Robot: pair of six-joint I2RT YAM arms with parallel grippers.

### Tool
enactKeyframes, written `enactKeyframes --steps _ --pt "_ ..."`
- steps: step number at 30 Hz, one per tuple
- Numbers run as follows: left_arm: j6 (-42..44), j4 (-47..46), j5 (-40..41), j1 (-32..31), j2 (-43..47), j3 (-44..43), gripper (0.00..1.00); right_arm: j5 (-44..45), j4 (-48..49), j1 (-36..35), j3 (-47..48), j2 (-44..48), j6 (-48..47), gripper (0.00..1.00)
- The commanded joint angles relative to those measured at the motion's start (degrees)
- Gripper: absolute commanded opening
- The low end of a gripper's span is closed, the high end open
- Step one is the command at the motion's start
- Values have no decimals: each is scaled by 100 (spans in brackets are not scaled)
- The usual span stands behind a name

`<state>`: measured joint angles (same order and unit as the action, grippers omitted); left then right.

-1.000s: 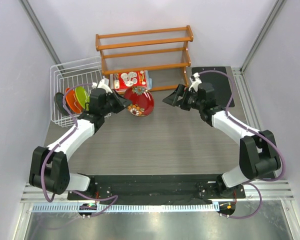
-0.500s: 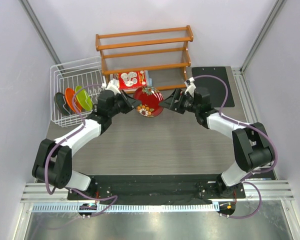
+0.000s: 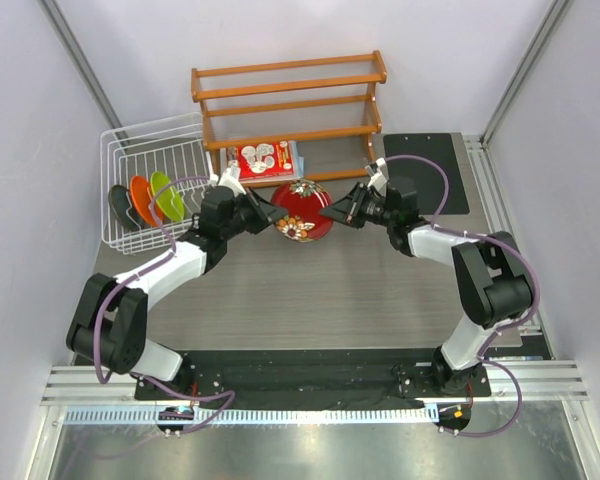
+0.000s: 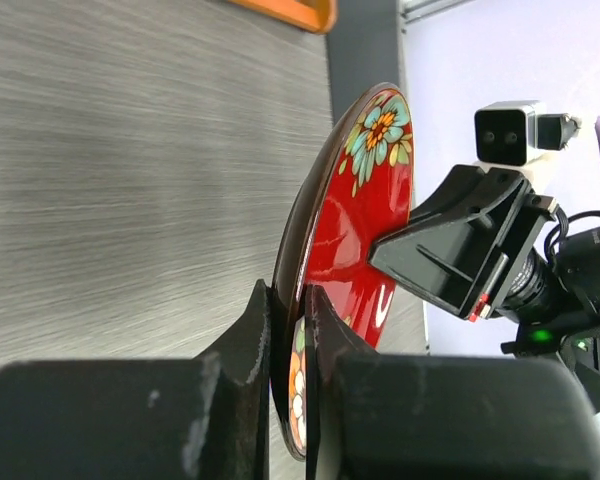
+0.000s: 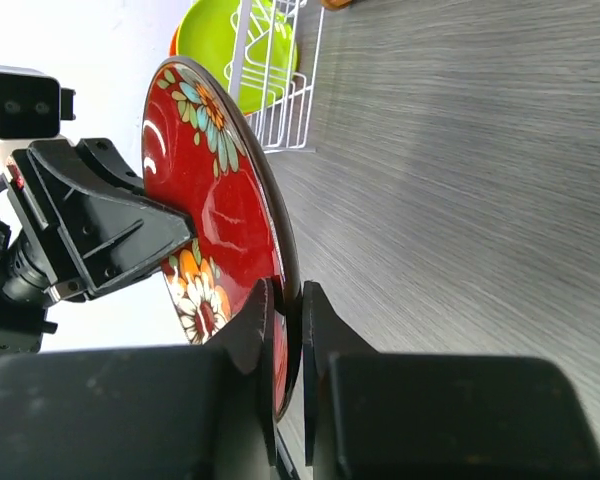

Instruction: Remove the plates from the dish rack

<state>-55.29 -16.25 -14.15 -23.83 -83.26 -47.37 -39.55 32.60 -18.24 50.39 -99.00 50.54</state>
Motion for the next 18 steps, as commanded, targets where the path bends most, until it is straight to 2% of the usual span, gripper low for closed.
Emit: enactKeyframes --steps 1,2,3,4,6,8,9,11,14,18 --pt "185 -581 -79 -130 240 -158 8 878 -795 -118 -100 653 -1036 1" --pt "263 -546 -70 -130 240 -167 22 1027 -973 -118 -126 785 -1116 1" --pt "308 -511 -70 -130 232 -176 50 1359 -1175 -92 -152 1038 -1213 1" --pt "369 -424 -27 -130 240 -245 63 1606 -1699 -75 -170 1197 -1292 1" --pt "728 -3 210 -130 293 -333 80 2071 -2089 13 -240 1635 -1486 1" --pt "1062 575 543 -130 398 -500 87 2214 -2669 118 -337 1866 -1634 1" --pt "1386 788 789 -130 520 -570 95 2258 -2836 162 -380 1963 -1670 1" --pt "1756 1351 1596 -130 670 -720 99 2285 -3224 268 -504 2174 -1767 1" --pt "2390 1949 2722 -130 917 -869 99 2504 -3690 312 -705 2358 -1873 1" --pt "2856 2372 3883 -130 1137 -949 99 2470 -3717 488 -987 2351 -1960 1"
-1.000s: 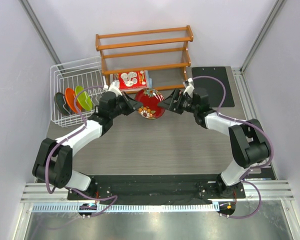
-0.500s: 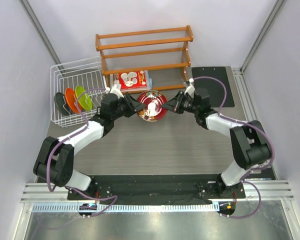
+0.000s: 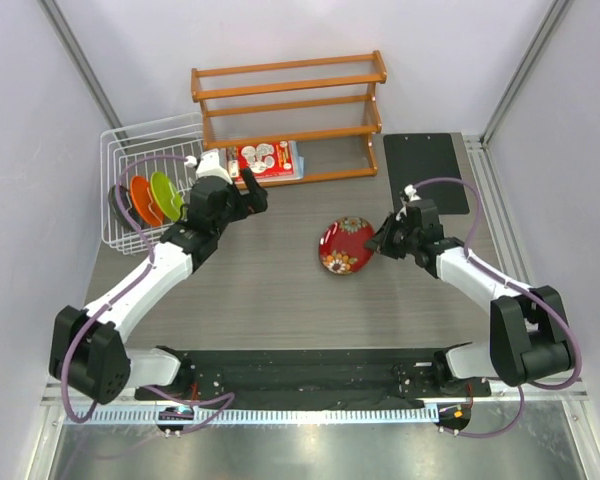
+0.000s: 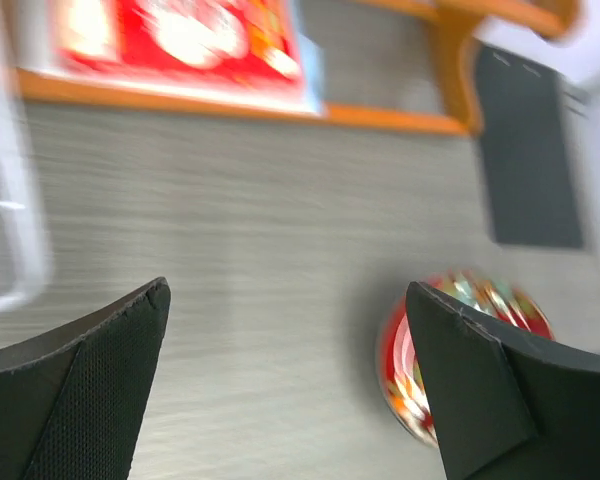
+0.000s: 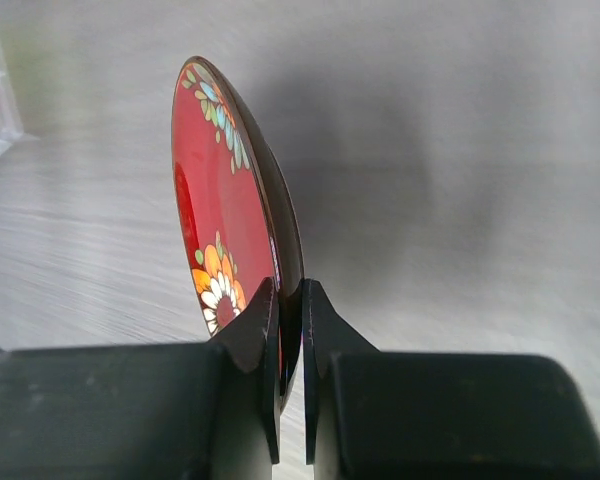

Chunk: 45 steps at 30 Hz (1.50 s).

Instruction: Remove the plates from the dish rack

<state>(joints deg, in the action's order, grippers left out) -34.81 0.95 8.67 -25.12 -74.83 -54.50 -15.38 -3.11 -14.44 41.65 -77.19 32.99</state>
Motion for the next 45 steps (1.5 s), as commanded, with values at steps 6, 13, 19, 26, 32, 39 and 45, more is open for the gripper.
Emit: enactKeyframes --steps 6,13,19,26,32,39,45 --pt "1309 801 3017 51 311 -263 99 -246 135 195 -131 -445 -364 1" --pt "1460 862 2975 928 118 -368 100 -142 -83 213 325 -1411 -425 25" --pt "1433 696 2641 1448 -172 -377 99 797 -664 213 563 -1571 -583 49" --pt "1415 450 2860 1721 -787 -535 99 1510 -928 204 494 -1081 -654 60" --pt "1187 459 2992 2125 -1270 -886 97 1977 -1086 204 370 -385 -829 65" --pt "1055 590 2904 2266 -1929 -1370 93 1951 -1156 204 353 -147 -803 65" --pt "739 486 2474 2495 -2369 -1625 84 2030 -1165 204 283 -183 -821 65"
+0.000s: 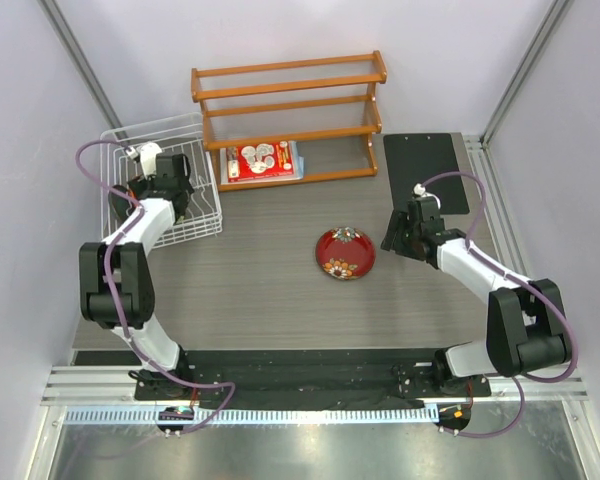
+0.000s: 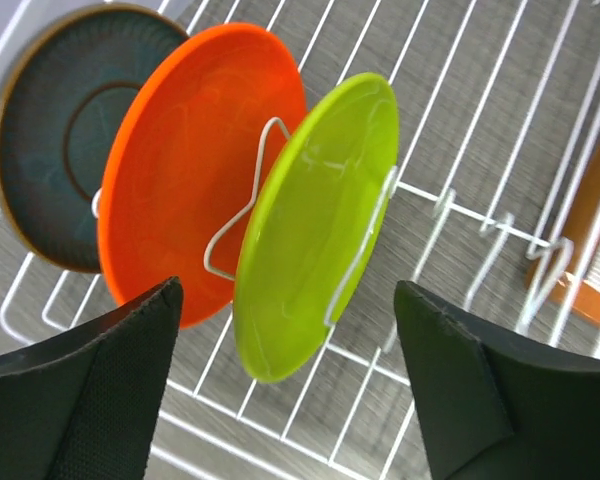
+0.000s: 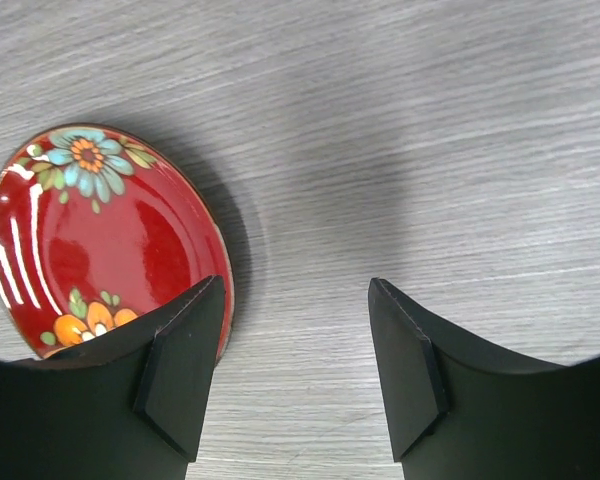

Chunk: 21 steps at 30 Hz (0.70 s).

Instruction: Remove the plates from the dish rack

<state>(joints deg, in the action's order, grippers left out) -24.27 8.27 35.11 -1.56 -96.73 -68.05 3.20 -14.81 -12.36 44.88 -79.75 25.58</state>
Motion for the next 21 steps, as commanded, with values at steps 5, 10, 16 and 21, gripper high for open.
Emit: enactKeyframes --steps 5,10,16,21 --pt "-315 -379 -180 385 -373 -349 72 198 -4 -3 -50 -41 -80 65" --pt "-332 -370 -180 437 -338 -297 51 198 22 -3 -41 -199 -71 65" --pt "-350 -458 -286 455 -215 -103 10 163 39 -3 -50 -261 -62 65" --pt "-324 -318 -399 455 -66 -103 0 198 31 5 -138 -103 -62 67"
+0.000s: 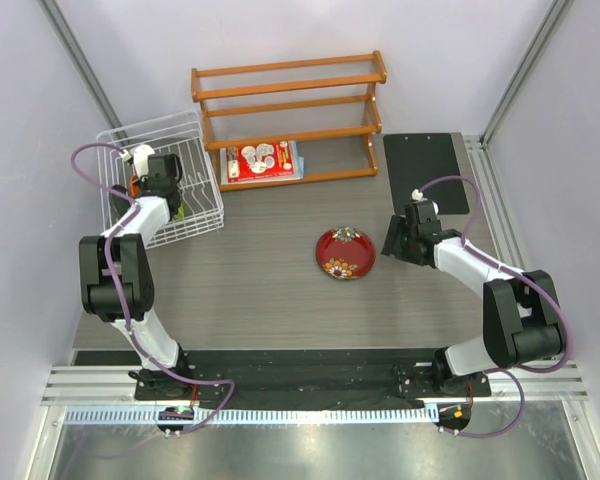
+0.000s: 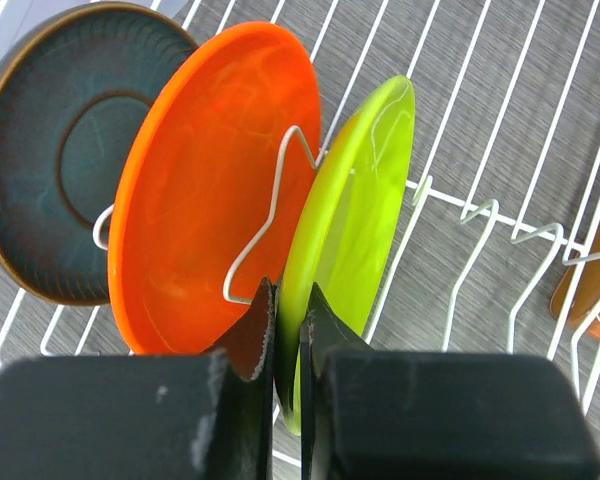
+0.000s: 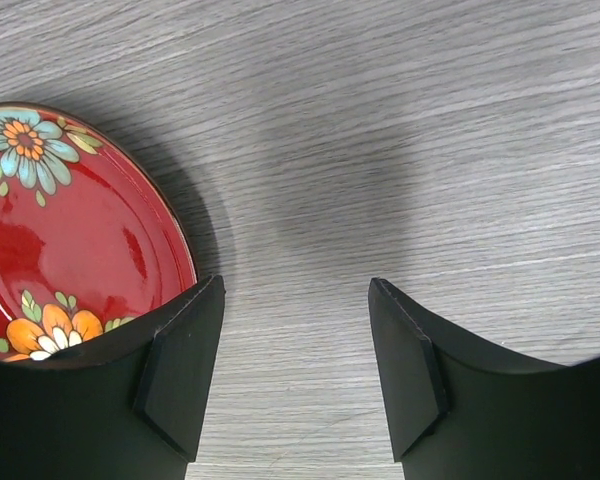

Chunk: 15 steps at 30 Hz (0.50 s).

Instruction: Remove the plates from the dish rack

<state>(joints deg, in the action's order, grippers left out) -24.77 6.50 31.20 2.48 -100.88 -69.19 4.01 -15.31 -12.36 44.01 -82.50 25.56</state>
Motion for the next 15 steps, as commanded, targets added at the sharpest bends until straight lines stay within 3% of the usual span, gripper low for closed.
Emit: enactKeyframes --steps 1,9,15 --pt "-265 -123 -52 42 419 37 0 152 72 6 -68 286 -60 73" --pt "-72 298 -474 51 1430 -94 0 337 28 5 -156 858 -86 80" --pt "-369 852 -1614 42 2361 -236 0 268 -69 -3 -33 1122 -174 82"
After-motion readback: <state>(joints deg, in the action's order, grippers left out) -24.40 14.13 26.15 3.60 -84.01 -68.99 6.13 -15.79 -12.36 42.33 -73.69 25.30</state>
